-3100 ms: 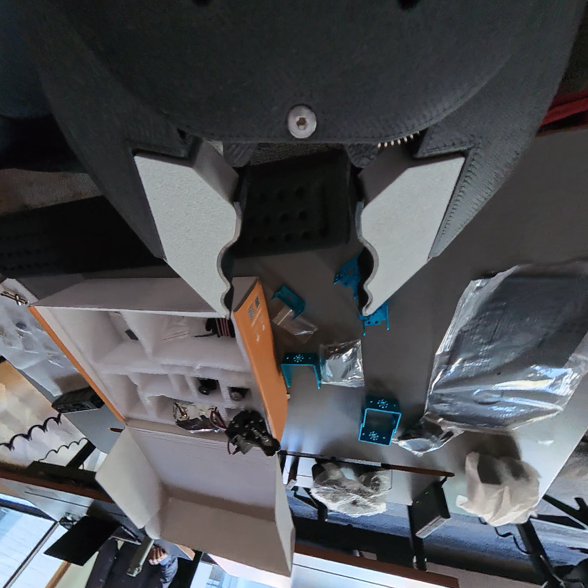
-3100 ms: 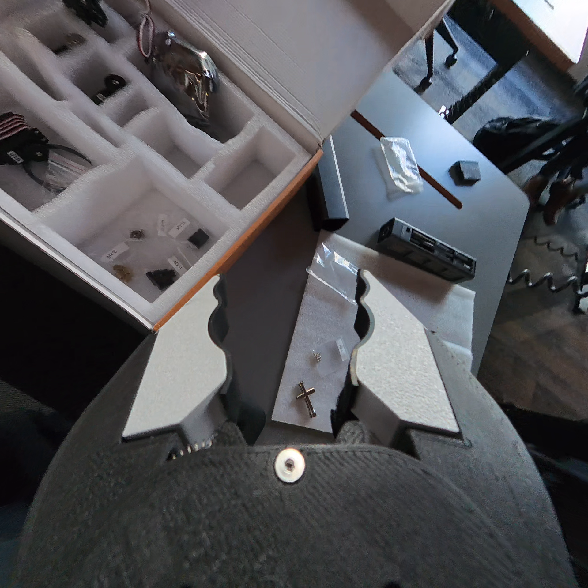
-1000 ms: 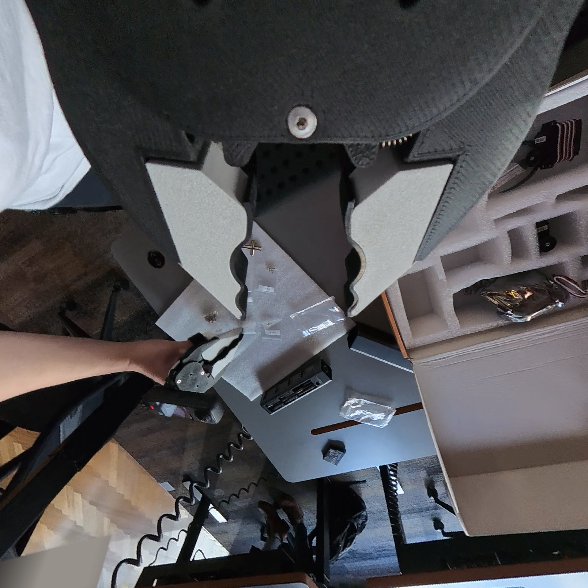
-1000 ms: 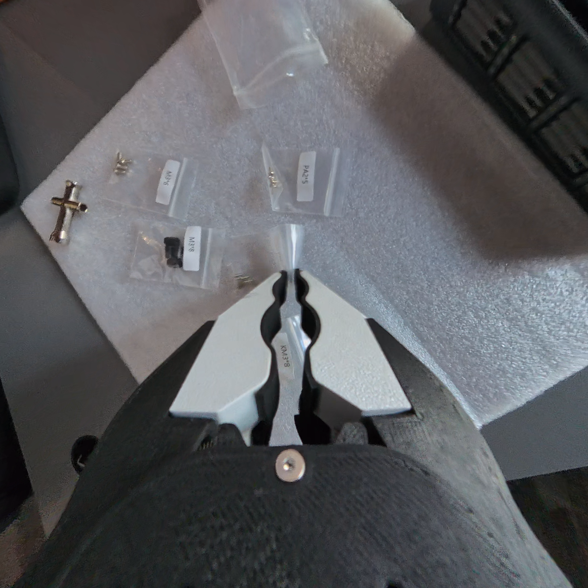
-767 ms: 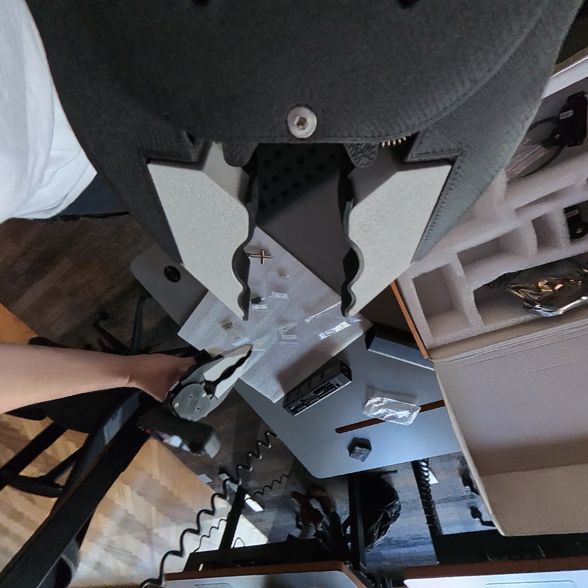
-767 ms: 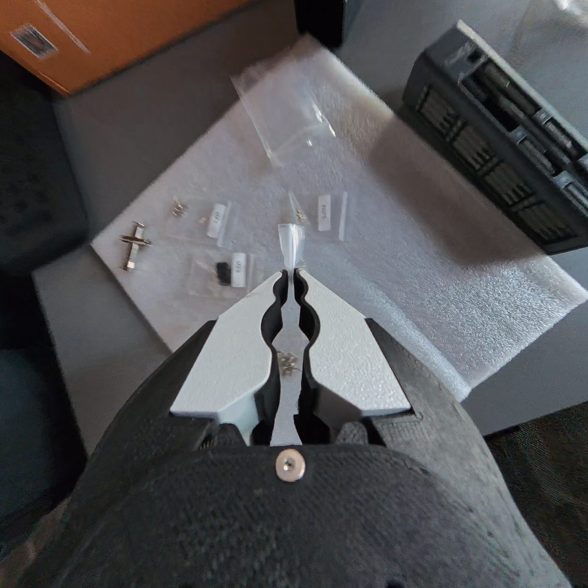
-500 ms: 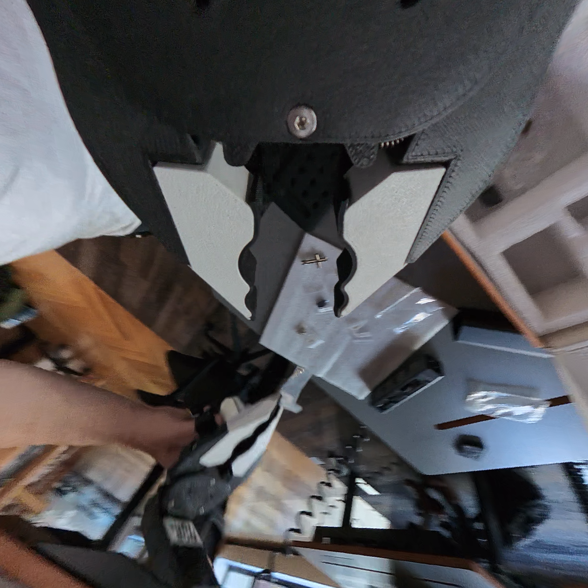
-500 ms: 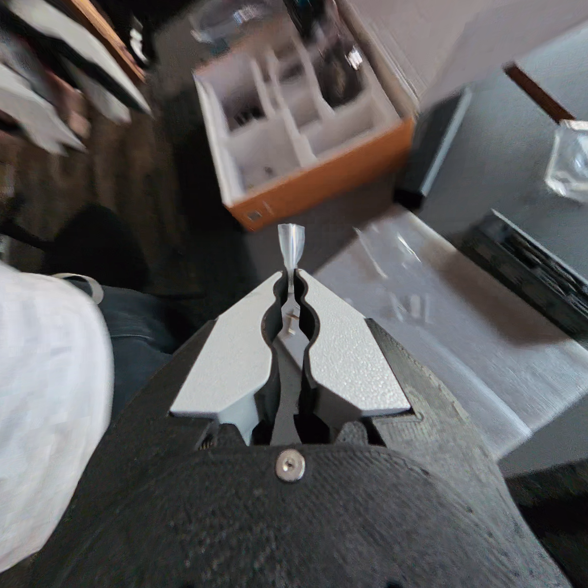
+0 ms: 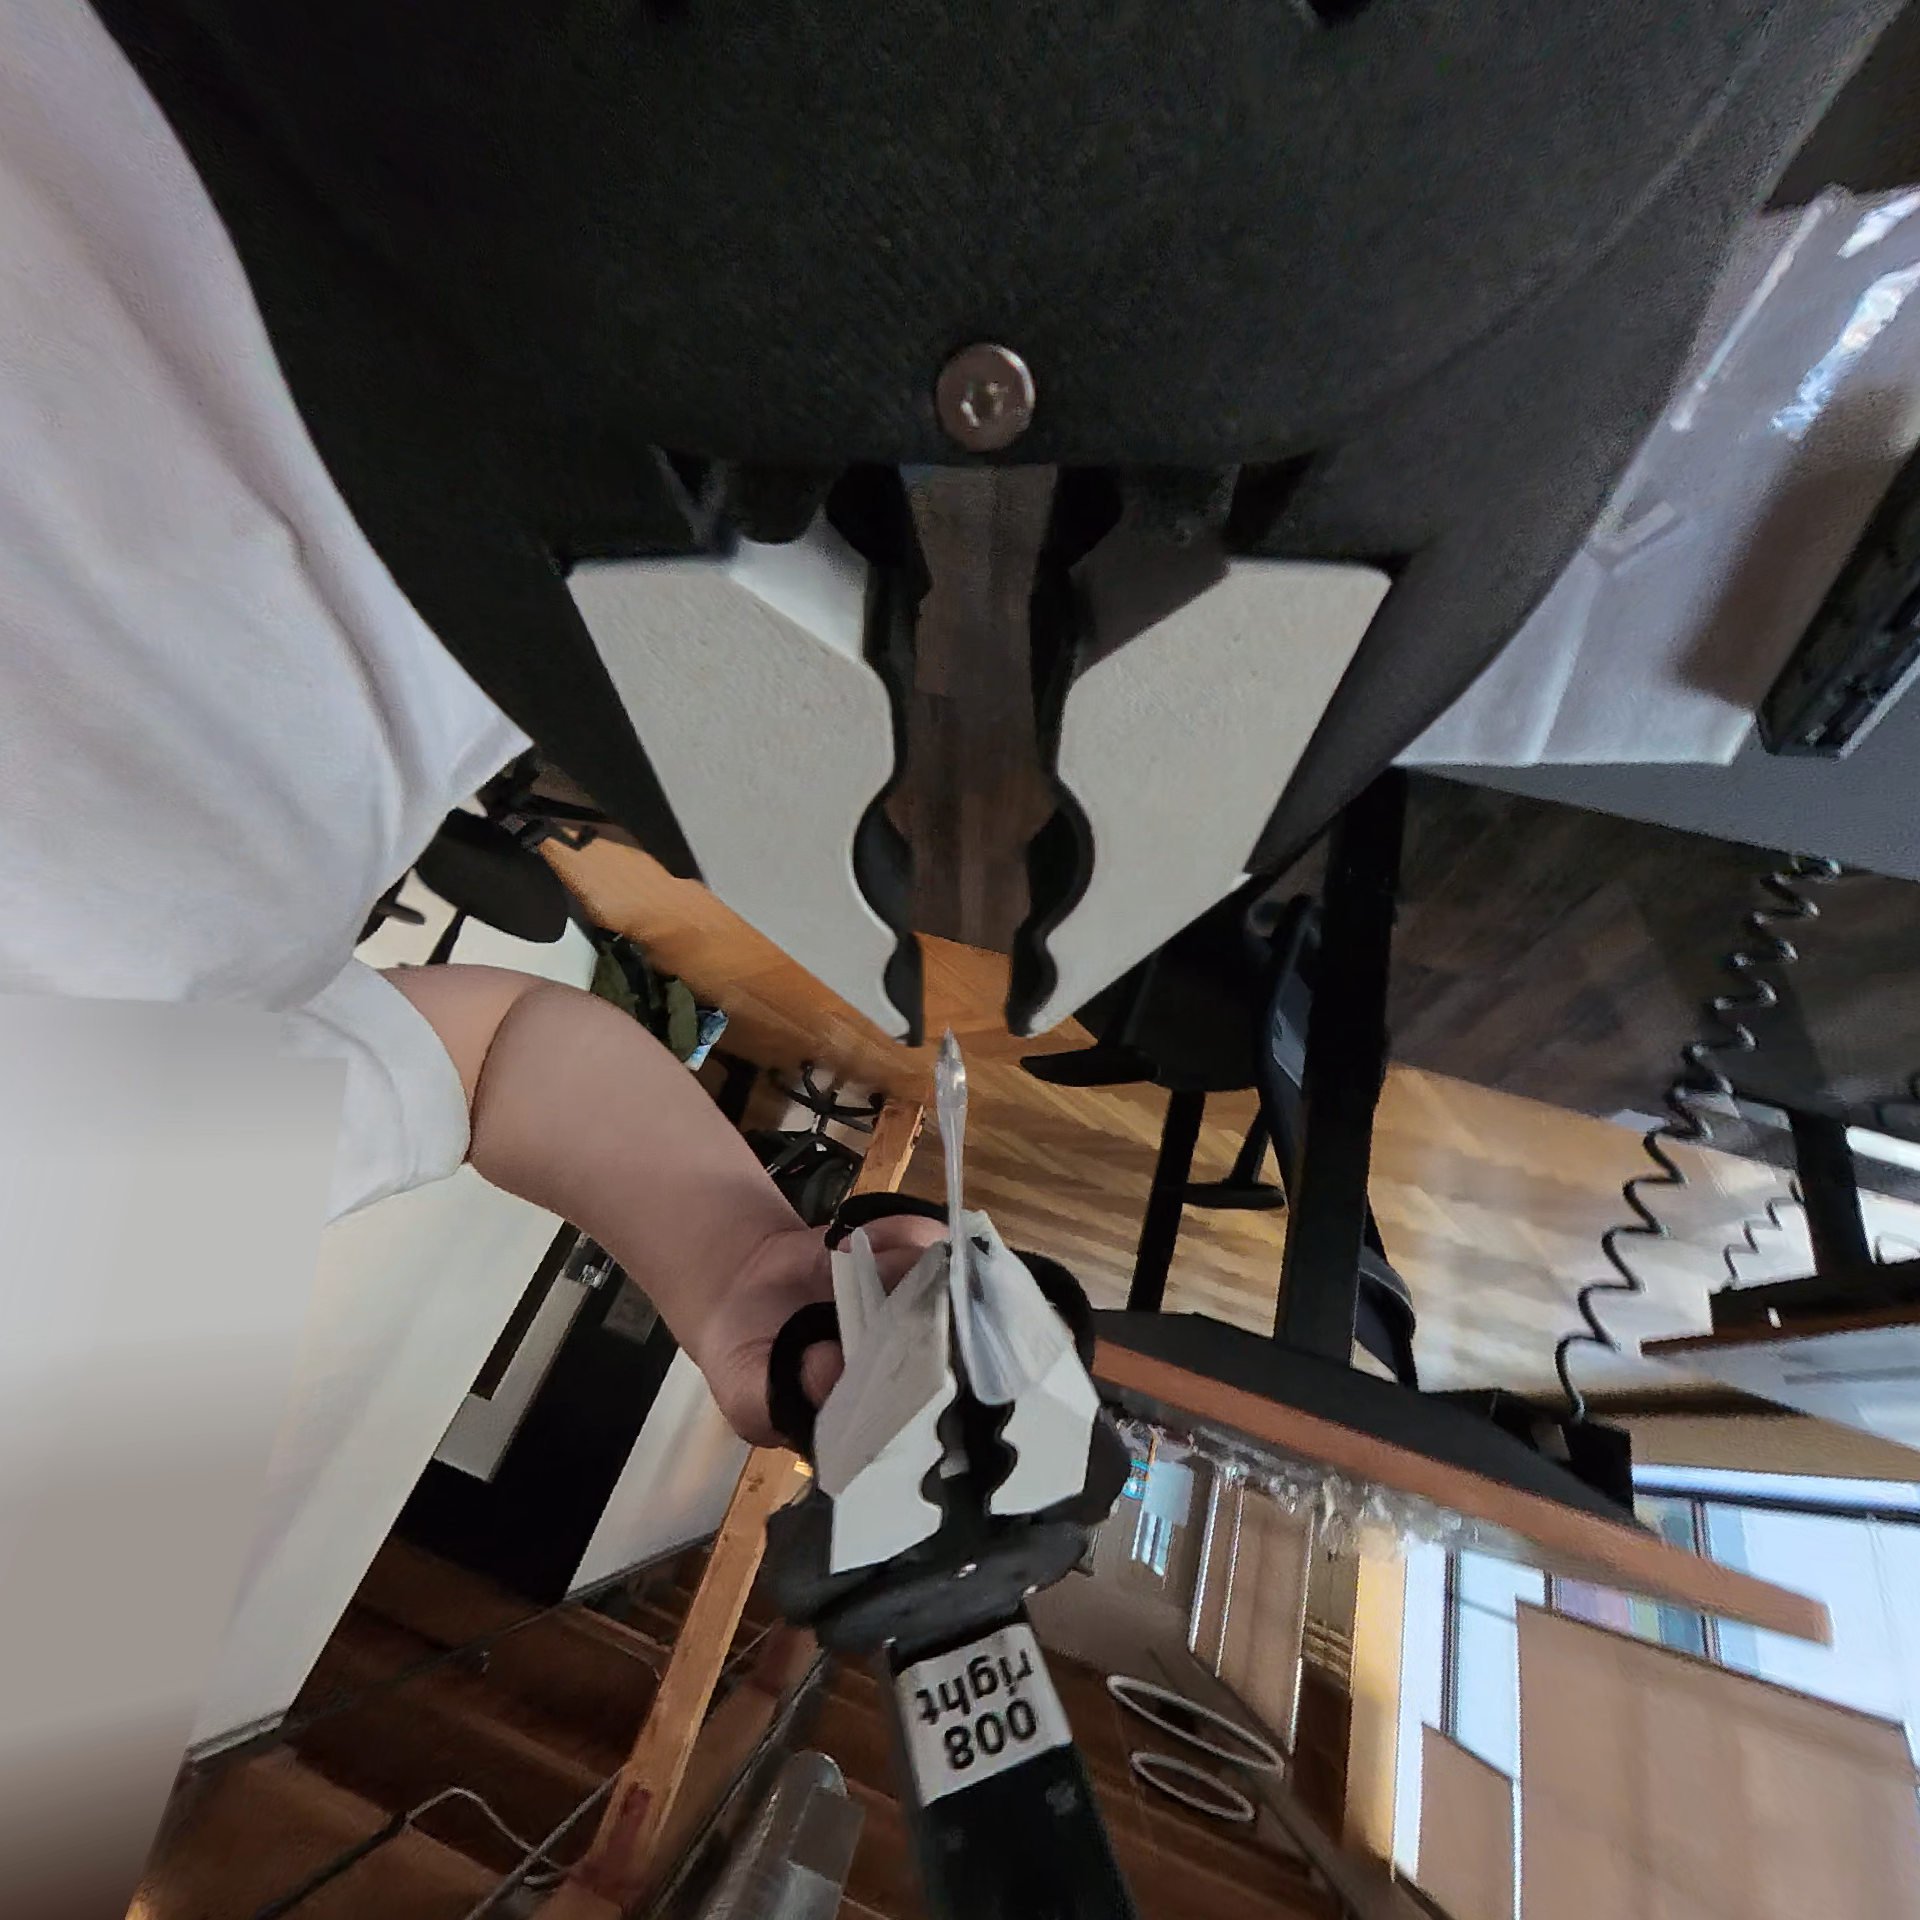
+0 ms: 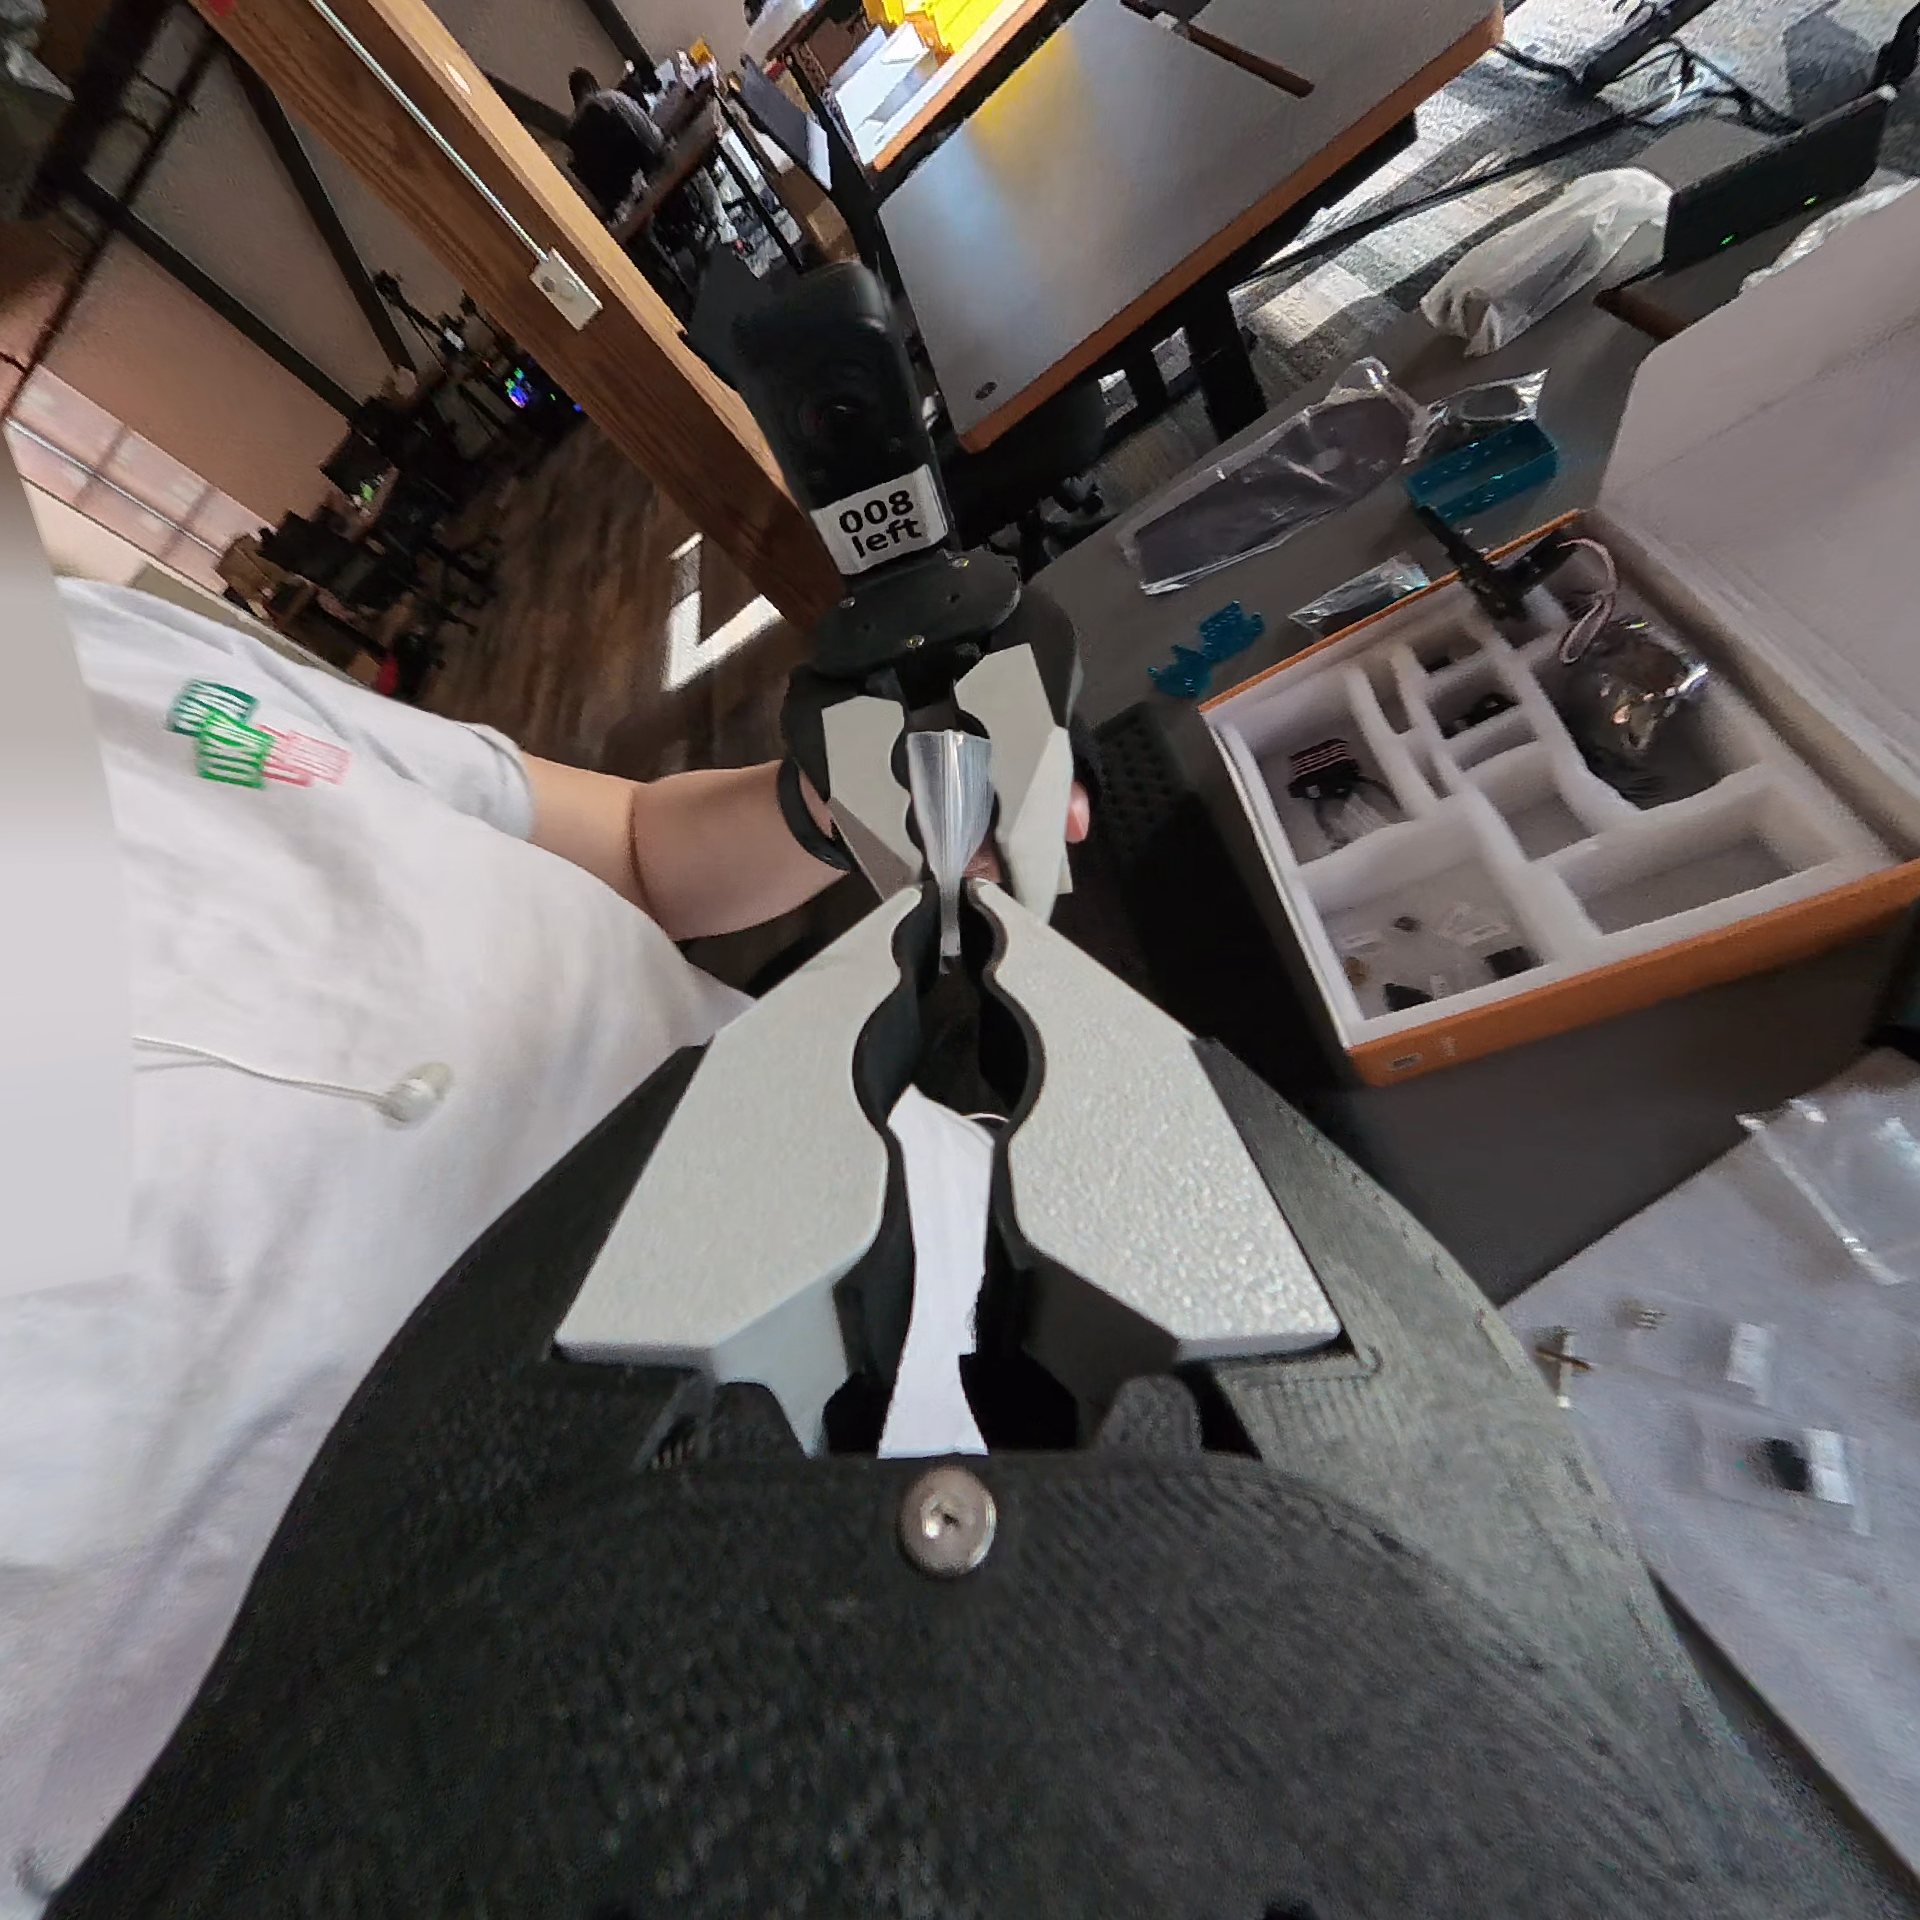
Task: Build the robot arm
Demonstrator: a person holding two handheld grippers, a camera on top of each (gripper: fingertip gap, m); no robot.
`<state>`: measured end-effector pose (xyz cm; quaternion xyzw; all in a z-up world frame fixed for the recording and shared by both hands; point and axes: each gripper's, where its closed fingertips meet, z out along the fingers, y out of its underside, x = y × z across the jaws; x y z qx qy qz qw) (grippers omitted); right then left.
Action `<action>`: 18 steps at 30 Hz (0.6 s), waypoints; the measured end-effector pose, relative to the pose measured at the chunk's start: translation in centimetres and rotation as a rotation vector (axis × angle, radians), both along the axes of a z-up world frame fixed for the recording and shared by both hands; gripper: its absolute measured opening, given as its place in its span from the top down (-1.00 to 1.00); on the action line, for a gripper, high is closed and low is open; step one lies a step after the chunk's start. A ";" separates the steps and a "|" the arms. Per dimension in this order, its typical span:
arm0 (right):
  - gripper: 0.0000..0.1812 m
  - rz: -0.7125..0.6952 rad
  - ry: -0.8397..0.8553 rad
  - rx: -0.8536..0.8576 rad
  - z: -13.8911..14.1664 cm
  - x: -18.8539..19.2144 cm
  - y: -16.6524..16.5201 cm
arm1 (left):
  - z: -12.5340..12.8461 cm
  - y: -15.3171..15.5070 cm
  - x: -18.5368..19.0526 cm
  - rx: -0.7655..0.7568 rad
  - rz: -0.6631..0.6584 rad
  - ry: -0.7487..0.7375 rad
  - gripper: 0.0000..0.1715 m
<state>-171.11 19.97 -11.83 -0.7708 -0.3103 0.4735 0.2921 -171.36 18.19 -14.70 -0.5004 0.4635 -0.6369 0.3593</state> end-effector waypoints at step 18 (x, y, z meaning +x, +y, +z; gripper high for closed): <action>0.98 -0.080 0.119 -0.111 0.3 0.5 -2.2 | 1.5 -2.6 -1.0 -0.025 -0.023 -0.070 1.00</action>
